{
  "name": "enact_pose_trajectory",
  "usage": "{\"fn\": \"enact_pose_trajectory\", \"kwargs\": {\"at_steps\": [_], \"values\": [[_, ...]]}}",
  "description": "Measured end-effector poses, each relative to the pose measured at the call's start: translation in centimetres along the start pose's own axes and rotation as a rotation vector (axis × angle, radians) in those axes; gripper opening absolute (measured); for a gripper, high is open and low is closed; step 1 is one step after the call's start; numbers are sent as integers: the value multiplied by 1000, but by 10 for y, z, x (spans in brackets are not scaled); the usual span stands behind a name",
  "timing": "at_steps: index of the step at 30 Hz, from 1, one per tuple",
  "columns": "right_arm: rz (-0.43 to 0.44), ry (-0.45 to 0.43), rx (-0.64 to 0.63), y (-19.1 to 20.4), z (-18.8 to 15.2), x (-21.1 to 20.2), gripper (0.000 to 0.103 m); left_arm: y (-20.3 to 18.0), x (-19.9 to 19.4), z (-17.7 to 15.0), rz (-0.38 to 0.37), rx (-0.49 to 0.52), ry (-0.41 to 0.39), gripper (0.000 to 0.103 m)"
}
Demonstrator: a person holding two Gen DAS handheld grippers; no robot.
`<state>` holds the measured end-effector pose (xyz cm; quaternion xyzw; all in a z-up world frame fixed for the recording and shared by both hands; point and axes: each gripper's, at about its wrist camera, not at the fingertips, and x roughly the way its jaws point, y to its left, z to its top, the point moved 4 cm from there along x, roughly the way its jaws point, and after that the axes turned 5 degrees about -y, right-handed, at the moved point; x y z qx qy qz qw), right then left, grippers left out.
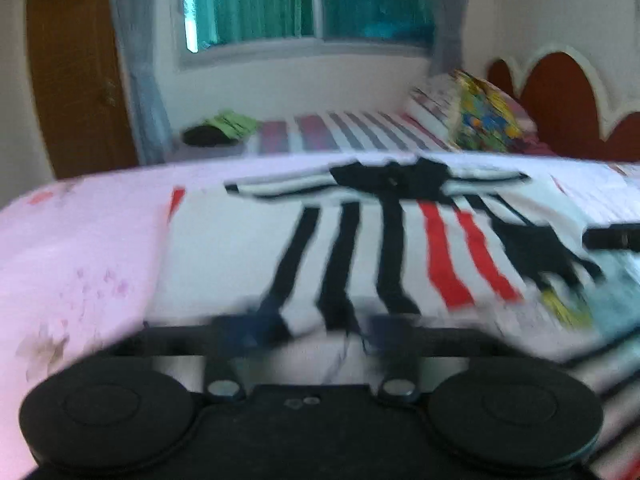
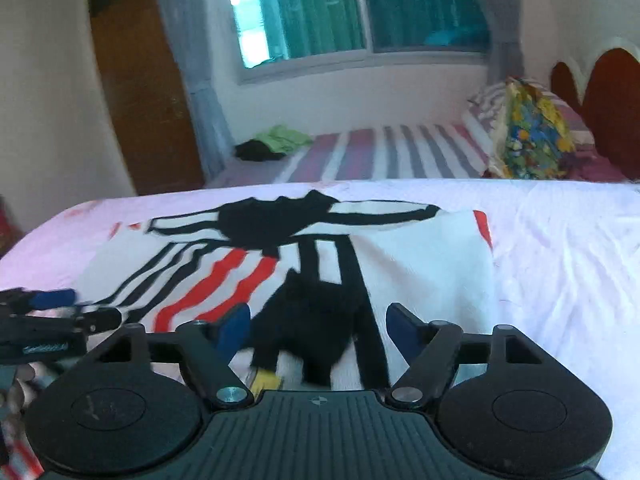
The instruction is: Fold small clothes
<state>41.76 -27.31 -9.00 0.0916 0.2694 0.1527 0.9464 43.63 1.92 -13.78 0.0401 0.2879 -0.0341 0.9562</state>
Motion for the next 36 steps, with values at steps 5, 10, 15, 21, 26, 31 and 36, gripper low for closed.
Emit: {"fn": "enact_pose_trajectory", "kwargs": {"at_steps": [5, 10, 15, 21, 26, 31, 36], "values": [[49, 74, 184, -33, -29, -62, 6, 32, -45, -33, -34, -41, 59, 6], [29, 203, 295, -47, -77, -146, 7, 68, -111, -74, -58, -70, 108, 68], [-21, 257, 403, -51, -113, -203, 16, 95, -155, -112, -168, -240, 213, 45], [3, 265, 486, -43, -132, -230, 64, 106, -175, -137, -383, -508, 274, 39], [75, 286, 604, -36, -143, -228, 55, 110, -168, -154, -483, -690, 294, 38], [132, 289, 687, -42, -148, -218, 33, 109, -152, -155, -538, -756, 284, 35], [170, 286, 758, -54, -152, -212, 22, 107, -150, -158, -527, -732, 279, 25]]}}
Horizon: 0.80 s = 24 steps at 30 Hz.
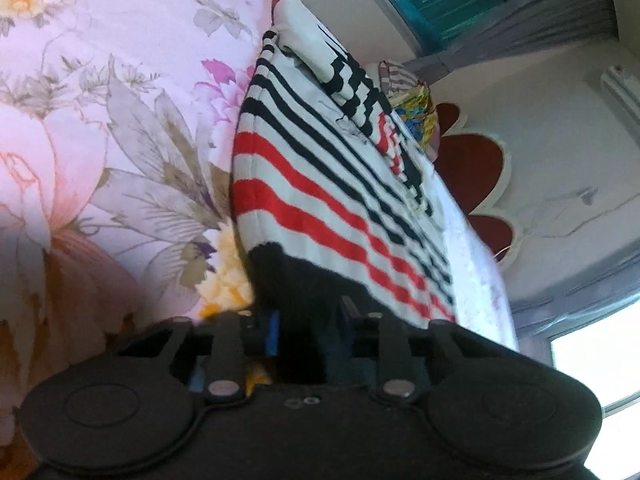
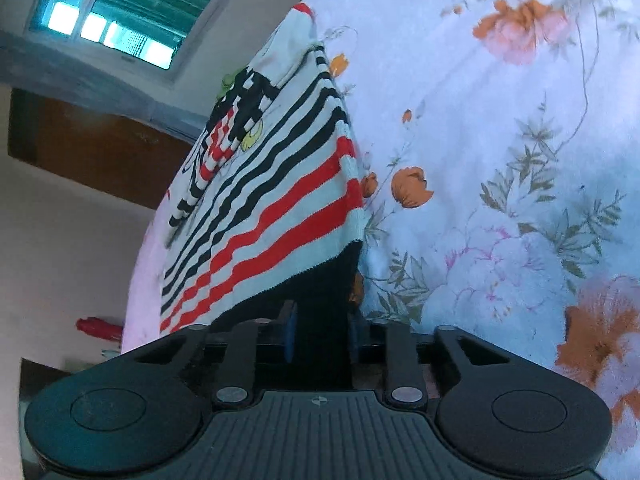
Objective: Fold small clothes
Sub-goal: 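Grasp the black hem with both grippers and fold it up toward the collar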
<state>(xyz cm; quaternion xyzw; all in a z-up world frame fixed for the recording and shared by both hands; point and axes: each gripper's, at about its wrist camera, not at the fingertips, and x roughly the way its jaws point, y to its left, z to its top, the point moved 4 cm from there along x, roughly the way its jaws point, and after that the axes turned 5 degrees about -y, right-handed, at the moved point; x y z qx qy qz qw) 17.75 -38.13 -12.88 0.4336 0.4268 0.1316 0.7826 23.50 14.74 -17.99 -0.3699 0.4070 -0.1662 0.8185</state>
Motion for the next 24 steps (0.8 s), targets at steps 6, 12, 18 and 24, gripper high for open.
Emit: {"fn": "enact_pose_trajectory", "kwargs": {"at_steps": [6, 12, 18, 24], "values": [[-1, 5, -26, 5, 2, 12, 7, -2, 2, -1, 7, 16, -10, 22], [92, -119, -176, 42, 9, -21, 3, -21, -31, 9, -51, 86, -178, 5], [-63, -47, -161, 8, 0, 3, 3, 14, -19, -5, 48, 22, -129, 5], [18, -150, -171, 45, 29, -11, 3, -8, -31, 15, -17, -28, -201, 5]]}}
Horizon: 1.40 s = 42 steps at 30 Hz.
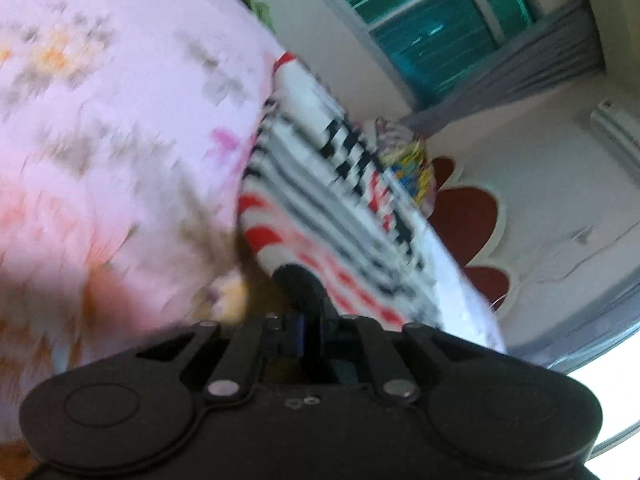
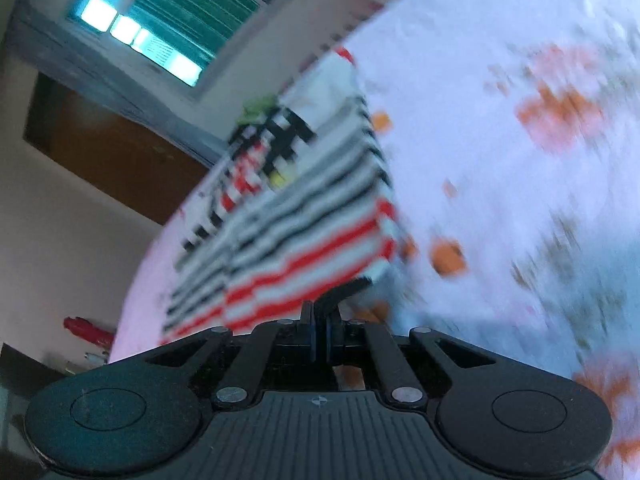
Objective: Fold small clothes
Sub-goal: 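Grasp the black hem with both grippers and fold it up toward the collar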
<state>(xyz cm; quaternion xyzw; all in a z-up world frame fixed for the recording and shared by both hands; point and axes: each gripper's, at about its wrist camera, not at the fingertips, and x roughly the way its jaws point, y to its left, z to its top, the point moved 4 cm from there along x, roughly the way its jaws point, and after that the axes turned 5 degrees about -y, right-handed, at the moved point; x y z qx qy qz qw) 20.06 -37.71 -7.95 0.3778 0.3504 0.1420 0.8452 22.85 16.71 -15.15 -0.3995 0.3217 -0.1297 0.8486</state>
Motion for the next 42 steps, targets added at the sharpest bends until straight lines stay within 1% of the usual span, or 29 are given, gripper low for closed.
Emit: {"fn": "enact_pose_trajectory", "kwargs": {"at_steps": [2, 4, 6, 7, 9, 10, 13, 15, 16, 19, 21, 23, 24, 25, 26, 27, 28, 29, 31, 33, 34, 36, 37, 39, 42], "values": [[24, -31, -30, 19, 23, 3, 3, -12, 1, 17, -32, 8, -27, 5], [41, -68, -45, 35, 49, 11, 3, -31, 8, 41, -48, 35, -64, 5], [36, -100, -65, 49, 77, 24, 3, -48, 21, 64, -58, 56, -94, 5], [43, -118, -65, 56, 94, 33, 3, -58, 31, 80, -61, 71, -109, 5], [52, -143, -54, 64, 125, 52, 3, -68, 51, 106, -61, 69, -129, 5], [51, -146, -41, 65, 139, 63, 3, -74, 68, 122, -58, 68, -134, 5], [64, -143, -12, 66, 179, 107, 3, -79, 113, 159, -25, 54, -138, 5], [71, -128, 15, 61, 202, 141, 3, -78, 141, 177, -3, 50, -131, 5], [70, -120, 26, 57, 211, 147, 3, -76, 158, 187, 12, 59, -123, 5], [67, -79, 65, 38, 234, 190, 3, -67, 203, 204, 63, 67, -92, 5], [54, -43, 88, 21, 243, 216, 4, -59, 226, 209, 103, 75, -70, 5], [51, -27, 96, 3, 246, 242, 4, -48, 243, 211, 113, 91, -52, 6], [57, -37, 96, -4, 249, 250, 4, -44, 251, 212, 103, 97, -55, 9], [50, -37, 94, -10, 250, 258, 4, -40, 255, 213, 97, 100, -66, 19], [31, -40, 75, -13, 253, 267, 17, -38, 258, 215, 90, 101, -86, 27], [19, -60, 46, -14, 255, 272, 48, -35, 260, 217, 88, 106, -111, 49], [16, -95, 7, -16, 259, 276, 58, -34, 262, 220, 89, 126, -144, 59], [26, -117, -7, -18, 261, 278, 59, -34, 262, 221, 88, 143, -163, 59], [43, -144, -2, -22, 267, 278, 59, -32, 259, 224, 72, 146, -170, 64], [31, -165, -47, -21, 270, 273, 59, -35, 258, 224, 93, 211, -166, 62], [31, -158, -87, -18, 271, 271, 59, -39, 258, 224, 103, 260, -148, 56], [28, -135, -165, -8, 266, 271, 59, -46, 262, 223, 141, 373, -95, 51], [27, -114, -218, -3, 264, 273, 59, -49, 267, 224, 145, 412, -76, 47], [9, -82, -297, 7, 257, 286, 58, -54, 275, 221, 171, 485, -31, 43], [-57, -40, -431, 18, 244, 307, 58, -59, 289, 216, 213, 569, 25, 38]]}}
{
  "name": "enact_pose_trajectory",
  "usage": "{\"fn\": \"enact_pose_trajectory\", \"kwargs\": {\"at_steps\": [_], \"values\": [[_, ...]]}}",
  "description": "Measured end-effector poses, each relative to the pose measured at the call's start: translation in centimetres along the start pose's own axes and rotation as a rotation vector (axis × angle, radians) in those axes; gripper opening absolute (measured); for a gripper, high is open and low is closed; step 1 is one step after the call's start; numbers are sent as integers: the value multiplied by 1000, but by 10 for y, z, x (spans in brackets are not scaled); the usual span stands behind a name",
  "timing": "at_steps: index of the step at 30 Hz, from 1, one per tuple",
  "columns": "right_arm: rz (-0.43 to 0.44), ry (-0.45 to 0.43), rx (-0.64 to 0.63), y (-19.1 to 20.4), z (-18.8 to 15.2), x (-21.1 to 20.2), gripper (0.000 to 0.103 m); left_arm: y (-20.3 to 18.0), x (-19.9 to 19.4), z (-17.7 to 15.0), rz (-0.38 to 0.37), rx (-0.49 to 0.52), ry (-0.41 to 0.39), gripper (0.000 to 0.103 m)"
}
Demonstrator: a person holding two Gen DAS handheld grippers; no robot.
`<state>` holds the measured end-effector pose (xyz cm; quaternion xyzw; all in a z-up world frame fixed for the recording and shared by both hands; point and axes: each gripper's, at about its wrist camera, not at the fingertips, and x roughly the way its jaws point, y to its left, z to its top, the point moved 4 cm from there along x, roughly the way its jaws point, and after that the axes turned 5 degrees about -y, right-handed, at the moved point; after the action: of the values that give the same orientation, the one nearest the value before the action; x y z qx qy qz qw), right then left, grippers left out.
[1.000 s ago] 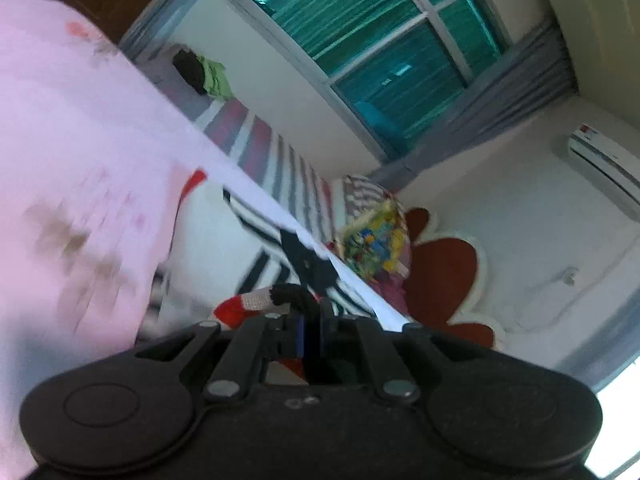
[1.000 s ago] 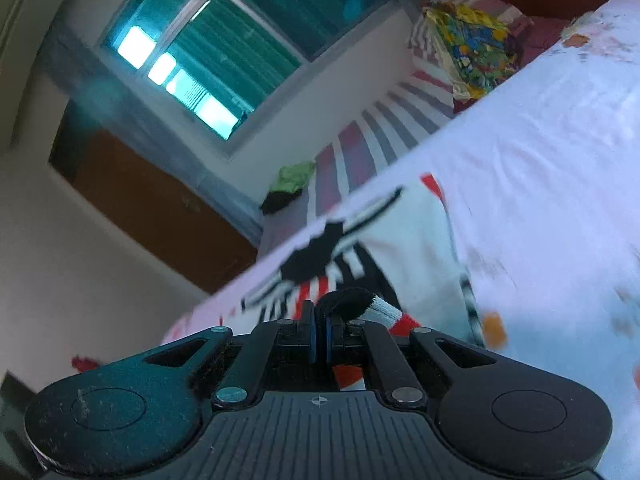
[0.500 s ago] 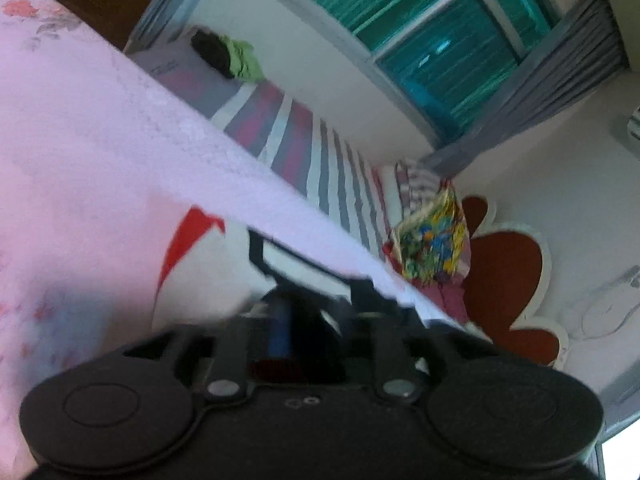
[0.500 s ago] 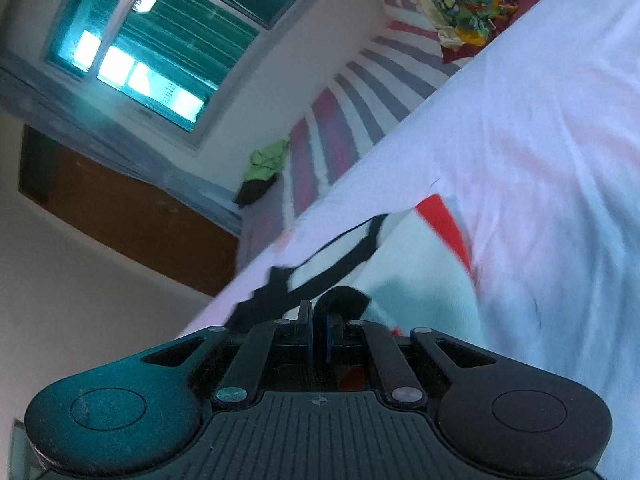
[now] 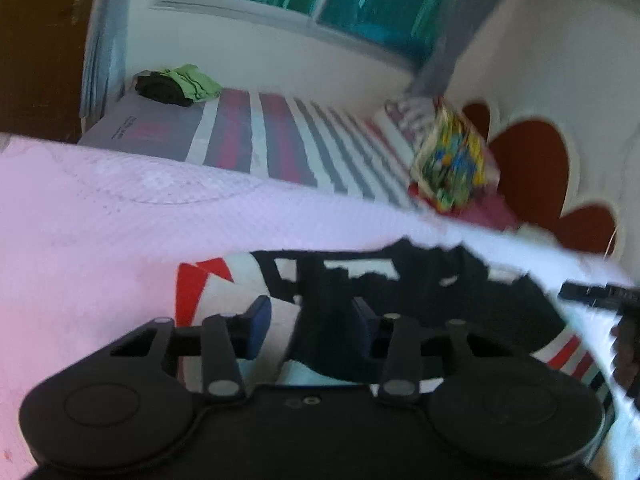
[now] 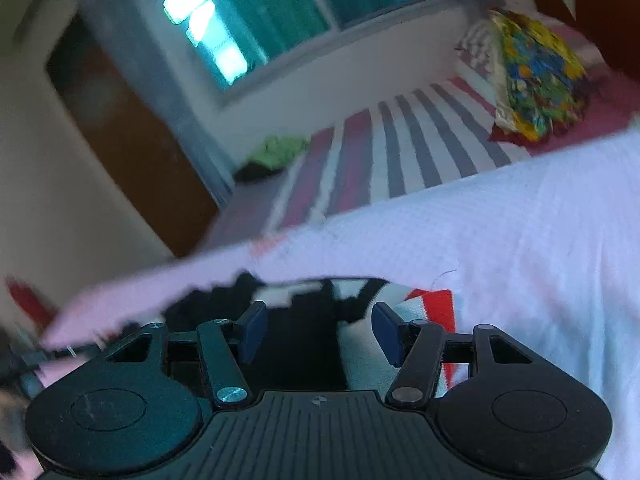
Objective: Fold small clothes
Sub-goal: 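Lay the held hem over the collar with both grippers and release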
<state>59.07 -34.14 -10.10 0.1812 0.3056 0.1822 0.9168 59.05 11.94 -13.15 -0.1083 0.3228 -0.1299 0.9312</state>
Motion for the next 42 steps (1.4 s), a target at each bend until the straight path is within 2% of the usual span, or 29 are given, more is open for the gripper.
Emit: {"fn": "enact_pose_trajectory", "kwargs": {"at_steps": [2, 5, 7, 11, 12, 13, 14, 16, 21, 23, 26, 29, 30, 32, 33, 34, 35, 36, 38, 40, 42], "values": [[-38, 26, -71, 10, -8, 13, 58, -1, 8, -1, 24, 13, 29, 34], [-94, 66, -187, 21, -20, 34, 58, -1, 18, -5, 48, 30, 54, 34], [-113, 93, -262, 30, -30, 44, 42, -3, 22, -4, 62, 68, 57, 29], [-148, 100, -347, 36, -38, 58, 22, -11, 23, -4, 64, 143, 69, 21], [-154, 97, -356, 35, -41, 60, 11, -14, 23, -4, 62, 163, 71, 16], [-154, 91, -361, 37, -43, 61, 4, -16, 22, -4, 59, 182, 69, 8], [-151, 83, -361, 35, -41, 60, 4, -17, 20, -4, 56, 189, 60, 4], [-165, 50, -376, 36, -42, 56, 4, -18, 16, -4, 67, 194, 24, 3], [-147, -90, -357, 44, -26, 31, 4, -21, -10, 4, 96, 179, -174, 3], [-154, -128, -340, 47, -19, 25, 4, -22, -14, 9, 118, 179, -211, 3], [-188, -97, -304, 37, -15, 36, 4, -18, -1, 11, 183, 175, -185, 3], [-236, 14, -282, 23, -29, 64, 4, -17, 31, -3, 228, 214, -38, 3], [-234, 14, -272, 21, -32, 66, 4, -18, 35, -4, 234, 217, -30, 4], [-231, 16, -260, 21, -29, 64, 4, -22, 35, -1, 244, 238, -29, 10], [-238, 12, -270, 21, -28, 60, 8, -22, 33, 0, 256, 243, -30, 28], [-262, -10, -286, 22, -27, 53, 19, -19, 27, 1, 280, 233, -45, 50], [-287, -52, -306, 25, -28, 40, 42, -17, 16, 4, 282, 216, -79, 55], [-268, -83, -321, 31, -28, 29, 43, -20, 3, 7, 275, 211, -128, 54], [-178, -66, -315, 50, -28, 25, 43, -34, -3, 10, 249, 216, -141, 54], [-95, -15, -356, 83, -37, 44, 43, -69, 13, 10, 161, 231, -106, 56], [-22, 47, -373, 112, -48, 65, 43, -104, 34, 3, 116, 286, -59, 57]]}}
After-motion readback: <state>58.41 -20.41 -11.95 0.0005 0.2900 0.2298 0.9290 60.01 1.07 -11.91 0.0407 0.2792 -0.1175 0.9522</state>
